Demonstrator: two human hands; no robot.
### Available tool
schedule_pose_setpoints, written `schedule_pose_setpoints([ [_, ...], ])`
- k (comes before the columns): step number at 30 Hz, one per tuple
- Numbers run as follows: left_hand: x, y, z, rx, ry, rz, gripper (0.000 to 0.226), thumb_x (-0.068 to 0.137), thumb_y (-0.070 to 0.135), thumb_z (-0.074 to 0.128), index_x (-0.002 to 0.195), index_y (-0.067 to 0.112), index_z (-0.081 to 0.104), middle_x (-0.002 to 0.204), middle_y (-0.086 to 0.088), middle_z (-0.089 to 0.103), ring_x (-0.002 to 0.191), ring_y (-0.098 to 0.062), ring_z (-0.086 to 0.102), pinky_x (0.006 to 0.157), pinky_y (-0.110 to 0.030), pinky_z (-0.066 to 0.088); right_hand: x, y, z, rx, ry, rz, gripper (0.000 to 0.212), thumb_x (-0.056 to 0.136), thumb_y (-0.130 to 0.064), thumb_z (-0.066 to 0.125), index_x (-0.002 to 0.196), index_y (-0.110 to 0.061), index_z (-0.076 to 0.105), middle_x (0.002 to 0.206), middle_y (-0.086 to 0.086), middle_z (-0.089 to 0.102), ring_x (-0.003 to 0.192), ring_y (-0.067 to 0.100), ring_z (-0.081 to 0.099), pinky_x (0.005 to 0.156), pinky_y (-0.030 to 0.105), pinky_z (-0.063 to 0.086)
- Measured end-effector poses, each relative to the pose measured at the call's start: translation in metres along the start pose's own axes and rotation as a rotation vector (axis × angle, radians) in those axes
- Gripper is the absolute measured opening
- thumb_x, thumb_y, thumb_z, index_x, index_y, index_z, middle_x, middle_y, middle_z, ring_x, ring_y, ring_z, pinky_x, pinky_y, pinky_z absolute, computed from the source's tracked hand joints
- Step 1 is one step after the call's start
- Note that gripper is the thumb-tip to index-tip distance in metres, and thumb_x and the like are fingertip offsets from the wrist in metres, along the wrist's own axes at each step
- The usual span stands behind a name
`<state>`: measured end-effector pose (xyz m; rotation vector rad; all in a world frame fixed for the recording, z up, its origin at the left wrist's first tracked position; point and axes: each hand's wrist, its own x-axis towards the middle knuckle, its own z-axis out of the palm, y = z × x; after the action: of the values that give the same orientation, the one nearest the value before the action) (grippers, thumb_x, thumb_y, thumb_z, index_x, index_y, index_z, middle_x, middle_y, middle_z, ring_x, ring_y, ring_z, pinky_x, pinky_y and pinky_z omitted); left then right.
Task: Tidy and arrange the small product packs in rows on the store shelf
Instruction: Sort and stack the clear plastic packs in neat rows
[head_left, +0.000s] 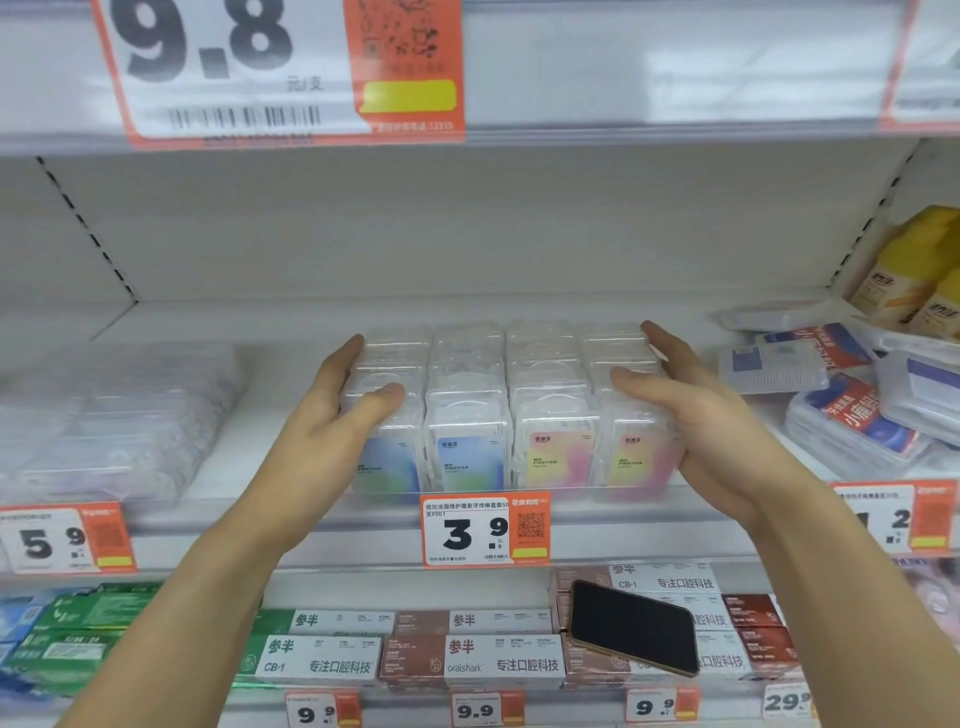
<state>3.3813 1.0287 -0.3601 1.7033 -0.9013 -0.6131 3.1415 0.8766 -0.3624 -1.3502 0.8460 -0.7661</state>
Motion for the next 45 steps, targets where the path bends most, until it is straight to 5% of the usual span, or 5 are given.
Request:
schedule_pose_setpoints([
  [12, 0.008, 0.008, -0.013, 0.013, 0.044, 0.001, 0.066, 0.069, 0.053, 0.06, 0.133, 0.04, 0.048, 0.128, 0.021, 0.054, 0.114, 0.006, 0.049, 0.101, -0.029, 0.036, 0.009, -0.008, -0.026, -0.104, 0.078, -0.098, 0.029, 0.097, -0.043, 0.055, 0.126, -0.048, 0.051, 0.14, -0.015, 0.054, 0.13, 0.011, 0.052, 0.105, 0.03, 0.042],
  [17, 0.03, 0.053, -0.001, 0.365, 0.095, 0.253, 0.031, 0.09, 0.039, 0.061, 0.12, 0.031, 0.059, 0.118, 0.015, 0.06, 0.11, -0.008, 0.055, 0.089, -0.023, 0.038, 0.021, -0.012, -0.022, -0.247, 0.057, -0.144, 0.036, 0.097, -0.046, 0.055, 0.132, -0.039, 0.056, 0.128, -0.019, 0.06, 0.119, -0.001, 0.055, 0.097, 0.025, 0.044],
  [25, 0.091, 0.069, 0.036, 0.833, -0.345, 0.181, 0.032, 0.099, 0.042, 0.038, 0.099, 0.021, 0.063, 0.104, 0.005, 0.064, 0.096, -0.016, 0.057, 0.087, -0.031, 0.044, 0.059, -0.048, 0.002, -0.557, 0.033, -0.385, 0.017, 0.094, -0.029, 0.064, 0.108, -0.023, 0.073, 0.103, -0.011, 0.072, 0.096, 0.004, 0.065, 0.081, 0.014, 0.05],
  [28, 0.096, 0.062, 0.039, 0.846, -0.361, 0.146, 0.04, 0.101, 0.039, 0.035, 0.075, 0.012, 0.05, 0.072, 0.003, 0.051, 0.069, -0.015, 0.048, 0.068, -0.028, 0.038, 0.068, -0.039, 0.012, -0.735, -0.088, -0.315, 0.017, 0.097, -0.031, 0.058, 0.104, -0.026, 0.072, 0.104, -0.012, 0.071, 0.099, 0.009, 0.066, 0.083, 0.022, 0.052],
  [45, 0.092, 0.061, 0.042, 0.811, -0.398, 0.131, 0.039, 0.102, 0.038, 0.035, 0.096, 0.006, 0.056, 0.078, 0.001, 0.051, 0.071, -0.015, 0.045, 0.069, -0.03, 0.037, 0.077, -0.035, 0.015, -0.796, -0.163, -0.261, 0.026, 0.101, -0.023, 0.047, 0.105, -0.031, 0.071, 0.106, -0.004, 0.072, 0.097, 0.016, 0.067, 0.089, 0.031, 0.05],
])
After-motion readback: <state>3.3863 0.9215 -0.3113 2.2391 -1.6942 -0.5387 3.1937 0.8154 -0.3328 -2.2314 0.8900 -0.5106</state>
